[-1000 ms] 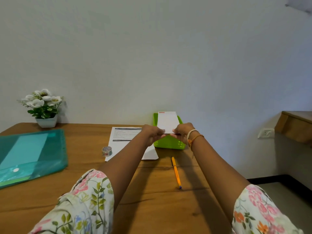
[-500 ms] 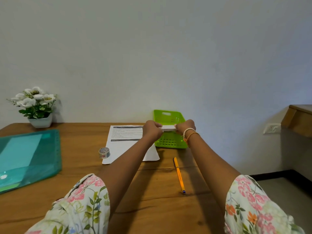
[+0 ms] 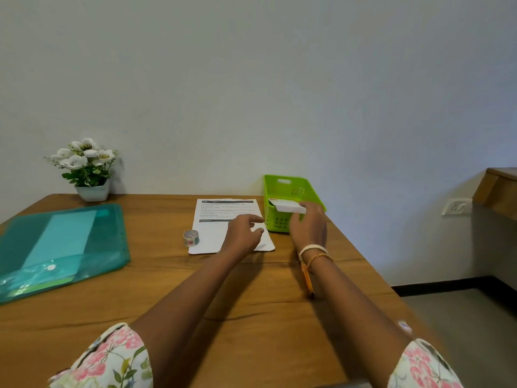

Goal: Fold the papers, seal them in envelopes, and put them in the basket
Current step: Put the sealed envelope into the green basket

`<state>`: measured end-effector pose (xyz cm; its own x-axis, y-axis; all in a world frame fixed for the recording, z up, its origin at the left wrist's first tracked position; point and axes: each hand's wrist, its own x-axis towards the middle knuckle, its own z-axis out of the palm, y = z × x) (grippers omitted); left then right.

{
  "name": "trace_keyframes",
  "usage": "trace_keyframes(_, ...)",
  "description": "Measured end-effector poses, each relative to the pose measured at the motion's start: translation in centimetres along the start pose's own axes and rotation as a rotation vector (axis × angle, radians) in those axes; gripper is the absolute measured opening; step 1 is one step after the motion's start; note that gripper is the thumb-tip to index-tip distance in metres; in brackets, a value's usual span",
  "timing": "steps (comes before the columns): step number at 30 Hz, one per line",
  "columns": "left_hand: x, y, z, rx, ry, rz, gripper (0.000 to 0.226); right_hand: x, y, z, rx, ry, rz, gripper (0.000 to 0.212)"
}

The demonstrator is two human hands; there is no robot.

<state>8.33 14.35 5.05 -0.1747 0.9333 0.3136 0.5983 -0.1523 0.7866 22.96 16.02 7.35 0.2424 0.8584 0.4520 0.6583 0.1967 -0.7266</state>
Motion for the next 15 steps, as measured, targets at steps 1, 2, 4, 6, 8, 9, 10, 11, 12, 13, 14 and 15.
trace_keyframes(1, -0.6, -0.7, -0.5, 0.017, 0.005, -0.002, 0.029, -1.3, -0.2, 0.4, 0.005, 0.004, -0.046, 0.031)
trace_keyframes(2, -1.3, -1.4, -1.1, 0.032, 0.015, -0.007, 0.028, -2.7, -0.3, 1.0, 0.008, -0.017, -0.083, 0.029)
trace_keyframes(4, -2.7, -2.8, -2.3, 0.060, 0.034, -0.016, 0.027, -5.1, -0.7, 2.3, 0.015, -0.104, -0.135, 0.028)
trace_keyframes(6, -4.0, -4.0, -3.7, 0.077, 0.045, -0.025, 0.027, -7.1, -1.2, 3.6, 0.003, -0.200, -0.154, 0.026)
trace_keyframes(8, -5.2, -5.2, -5.1, 0.098, 0.063, -0.025, 0.027, -8.7, -1.8, 4.8, -0.018, -0.261, -0.160, 0.025)
trace_keyframes(9, -5.7, -5.7, -5.9, 0.109, 0.079, -0.026, 0.027, -9.4, -2.2, 5.5, -0.028, -0.280, -0.166, 0.026)
trace_keyframes(10, -6.1, -6.2, -6.7, 0.119, 0.098, -0.031, 0.026, -10.1, -2.6, 6.0, -0.039, -0.294, -0.171, 0.027)
trace_keyframes(11, -6.3, -6.6, -7.3, 0.123, 0.116, -0.038, 0.025, -10.6, -2.9, 6.5, -0.055, -0.302, -0.175, 0.028)
trace_keyframes(12, -6.6, -7.2, -8.0, 0.122, 0.129, -0.053, 0.025, -11.0, -3.2, 7.0, -0.071, -0.310, -0.180, 0.028)
trace_keyframes(13, -6.9, -7.7, -8.6, 0.121, 0.135, -0.070, 0.024, -11.4, -3.5, 7.5, -0.087, -0.319, -0.192, 0.028)
trace_keyframes(14, -7.1, -8.3, -9.1, 0.122, 0.136, -0.090, 0.023, -11.7, -3.6, 7.8, -0.105, -0.329, -0.214, 0.028)
trace_keyframes(15, -7.3, -8.8, -9.5, 0.129, 0.133, -0.104, 0.022, -11.9, -3.7, 8.2, -0.128, -0.334, -0.249, 0.027)
